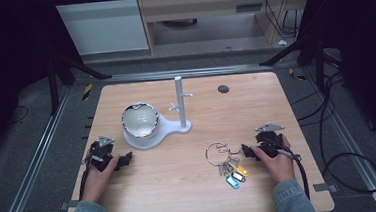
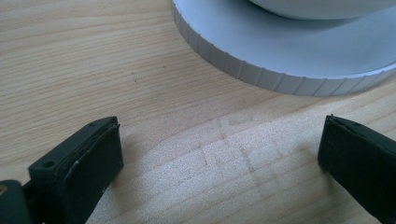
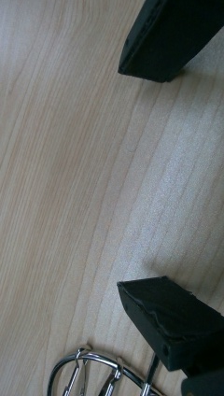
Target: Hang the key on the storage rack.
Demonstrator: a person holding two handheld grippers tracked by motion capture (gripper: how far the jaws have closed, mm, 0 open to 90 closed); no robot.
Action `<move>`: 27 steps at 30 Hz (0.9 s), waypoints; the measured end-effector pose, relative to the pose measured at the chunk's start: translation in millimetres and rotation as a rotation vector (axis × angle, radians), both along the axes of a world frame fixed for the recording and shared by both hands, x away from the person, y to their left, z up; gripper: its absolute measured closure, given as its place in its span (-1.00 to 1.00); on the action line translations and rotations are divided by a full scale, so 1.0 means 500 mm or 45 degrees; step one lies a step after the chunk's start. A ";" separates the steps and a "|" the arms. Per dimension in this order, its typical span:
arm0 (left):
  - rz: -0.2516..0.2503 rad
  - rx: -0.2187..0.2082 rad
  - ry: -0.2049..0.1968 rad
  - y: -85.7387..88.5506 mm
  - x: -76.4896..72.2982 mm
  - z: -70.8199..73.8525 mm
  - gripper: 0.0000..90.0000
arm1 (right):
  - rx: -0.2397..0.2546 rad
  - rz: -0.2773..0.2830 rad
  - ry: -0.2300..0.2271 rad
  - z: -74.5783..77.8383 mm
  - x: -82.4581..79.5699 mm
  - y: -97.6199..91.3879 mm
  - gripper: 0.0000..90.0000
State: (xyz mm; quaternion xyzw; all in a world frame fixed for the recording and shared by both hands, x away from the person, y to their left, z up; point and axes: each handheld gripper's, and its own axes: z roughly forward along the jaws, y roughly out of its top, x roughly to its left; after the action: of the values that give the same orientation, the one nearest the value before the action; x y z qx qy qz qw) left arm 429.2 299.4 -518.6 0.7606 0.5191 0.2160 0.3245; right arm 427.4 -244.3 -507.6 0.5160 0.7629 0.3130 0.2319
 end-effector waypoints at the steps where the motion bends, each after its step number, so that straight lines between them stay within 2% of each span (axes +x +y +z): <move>1: 0.000 0.000 0.000 0.000 0.000 0.000 -1.00 | 0.000 0.001 0.000 0.000 0.000 0.000 -0.99; 7: 0.000 0.001 0.000 0.000 0.000 0.000 -1.00 | 0.008 0.008 0.002 0.001 -0.002 -0.002 -0.98; 12: 0.002 0.001 0.000 0.000 0.000 0.000 -1.00 | -0.010 0.009 0.022 0.010 -0.004 -0.005 -0.77; 13: 0.002 0.000 -0.001 0.000 0.000 0.000 -1.00 | -0.025 0.025 0.029 0.014 -0.006 -0.005 -0.75; 15: 0.000 0.004 0.001 0.000 0.000 0.000 -1.00 | -0.122 0.096 0.065 0.034 -0.011 0.000 -0.69; 16: 0.000 0.004 0.001 0.000 0.000 0.000 -1.00 | -0.140 0.122 0.073 0.042 -0.014 0.003 -0.62; 17: 0.000 0.004 0.001 0.000 0.000 0.000 -1.00 | -0.140 0.122 0.073 0.042 -0.014 0.003 -0.62; 19: 0.000 0.004 0.001 0.000 0.000 0.000 -1.00 | -0.159 0.171 0.102 0.057 -0.019 0.005 -0.58; 21: 0.001 0.004 0.001 0.000 -0.001 0.000 -1.00 | -0.182 0.234 0.141 0.072 -0.020 0.007 -0.48; 27: 0.002 0.004 0.001 0.000 -0.001 0.000 -1.00 | -0.250 0.365 0.214 0.108 -0.008 0.018 -0.25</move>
State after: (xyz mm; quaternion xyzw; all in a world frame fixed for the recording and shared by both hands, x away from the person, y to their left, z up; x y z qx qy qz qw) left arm 428.9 299.3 -518.5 0.7607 0.5197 0.2168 0.3228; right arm 423.4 -235.1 -453.6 0.4013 0.8722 0.2227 0.1694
